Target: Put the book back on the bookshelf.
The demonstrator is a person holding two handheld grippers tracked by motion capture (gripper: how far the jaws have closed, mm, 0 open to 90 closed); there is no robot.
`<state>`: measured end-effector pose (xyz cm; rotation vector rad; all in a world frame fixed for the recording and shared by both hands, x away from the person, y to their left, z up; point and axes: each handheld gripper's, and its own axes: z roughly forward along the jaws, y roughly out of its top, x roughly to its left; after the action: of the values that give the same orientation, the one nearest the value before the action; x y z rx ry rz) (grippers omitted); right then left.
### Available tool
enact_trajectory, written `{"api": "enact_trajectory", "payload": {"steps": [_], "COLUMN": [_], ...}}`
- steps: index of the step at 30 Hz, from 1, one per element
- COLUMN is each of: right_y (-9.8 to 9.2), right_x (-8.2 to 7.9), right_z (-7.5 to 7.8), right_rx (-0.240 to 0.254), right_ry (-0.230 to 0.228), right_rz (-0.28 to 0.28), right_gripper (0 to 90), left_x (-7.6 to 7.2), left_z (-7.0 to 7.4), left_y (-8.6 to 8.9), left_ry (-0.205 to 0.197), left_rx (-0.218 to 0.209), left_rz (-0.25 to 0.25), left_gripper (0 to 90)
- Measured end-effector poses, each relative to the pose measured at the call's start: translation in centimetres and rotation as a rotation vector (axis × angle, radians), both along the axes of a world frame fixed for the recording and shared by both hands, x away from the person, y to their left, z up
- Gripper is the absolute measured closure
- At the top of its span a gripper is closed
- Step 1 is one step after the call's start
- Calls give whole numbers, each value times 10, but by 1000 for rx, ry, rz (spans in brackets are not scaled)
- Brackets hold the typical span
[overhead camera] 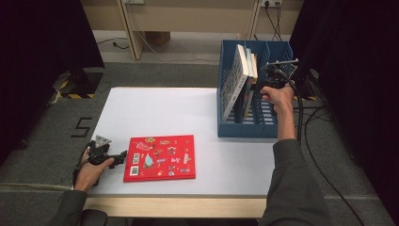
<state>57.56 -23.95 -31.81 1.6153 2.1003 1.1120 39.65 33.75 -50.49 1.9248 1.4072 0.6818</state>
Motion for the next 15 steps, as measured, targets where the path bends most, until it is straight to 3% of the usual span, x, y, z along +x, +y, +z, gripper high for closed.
{"api": "enact_trajectory", "payload": {"steps": [3, 11, 15], "right_y": [-3, -11, -19], "right_x": [-5, -43, -60], "right_z": [-2, -10, -13], "right_rx": [-18, -53, -33], "right_ry": [9, 9, 3], "right_rz": [3, 34, 39], "right_gripper": [651, 523, 487], "left_x": [0, 0, 0], "left_z": [0, 0, 0], "left_y": [0, -1, 0], "left_ry": [-4, -4, 0], "left_rx": [-1, -4, -4], "left_rz": [1, 5, 5], "left_gripper": [138, 140, 140]}}
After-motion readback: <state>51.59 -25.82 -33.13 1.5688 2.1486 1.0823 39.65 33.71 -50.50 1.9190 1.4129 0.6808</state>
